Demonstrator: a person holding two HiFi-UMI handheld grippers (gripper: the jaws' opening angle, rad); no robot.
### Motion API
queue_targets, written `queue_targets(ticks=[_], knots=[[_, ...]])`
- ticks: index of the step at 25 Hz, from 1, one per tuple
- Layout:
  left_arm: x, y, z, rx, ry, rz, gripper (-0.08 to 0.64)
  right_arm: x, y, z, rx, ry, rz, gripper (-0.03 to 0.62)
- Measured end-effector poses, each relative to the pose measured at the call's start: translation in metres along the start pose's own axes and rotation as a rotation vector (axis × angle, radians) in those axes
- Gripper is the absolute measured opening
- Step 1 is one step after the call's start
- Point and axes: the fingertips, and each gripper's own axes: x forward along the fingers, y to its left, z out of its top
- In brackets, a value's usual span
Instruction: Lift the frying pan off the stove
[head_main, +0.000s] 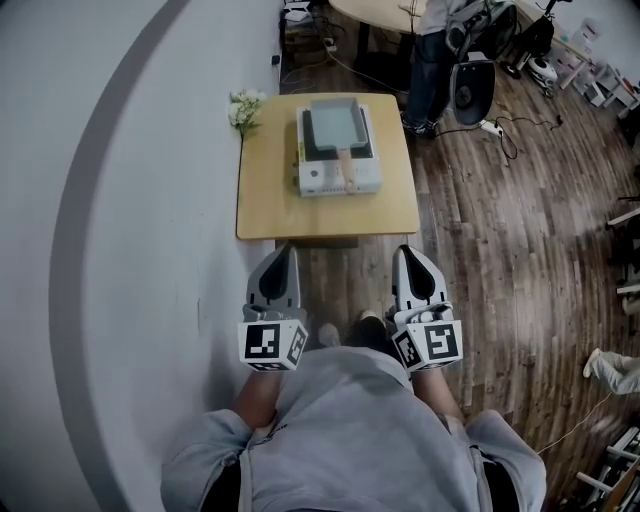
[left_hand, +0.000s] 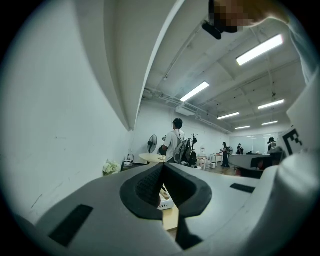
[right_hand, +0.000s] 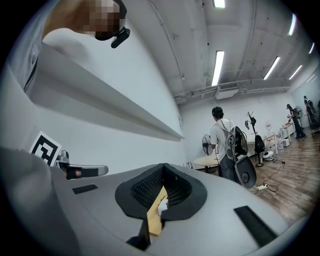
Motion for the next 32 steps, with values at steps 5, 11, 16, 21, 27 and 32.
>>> queue_targets(ticks=[5, 11, 16, 21, 27, 32], knots=[[0.026, 0.01, -0.003, -0.017, 0.022, -0.018, 0.002, 0.026, -0.01, -0.01, 0.016, 0.033, -0.011, -0.002], [0.067, 0.026, 0.003, -0.01, 0.027, -0.016, 0.002, 0.072, -0.024, -0.015, 0.03, 0.033, 0.005, -0.002], [0.107, 0.04, 0.003, -0.026, 0.047, -0.011, 0.002, 0.116, -0.041, -0.017, 0.05, 0.032, 0.015, -0.002], [0.15, 0.049, 0.016, -0.028, 0.018, -0.011, 0.002, 0.165, -0.061, -0.009, 0.053, 0.016, 0.034, -0.002], [0.197, 0.045, 0.016, -0.094, 0.036, -0.079, 0.134, 0.213, -0.074, -0.022, 0.08, 0.107, 0.128, 0.091], [0.231, 0.046, 0.006, -0.169, 0.068, -0.103, 0.14, 0.239, -0.09, -0.034, 0.11, 0.16, 0.154, 0.09]])
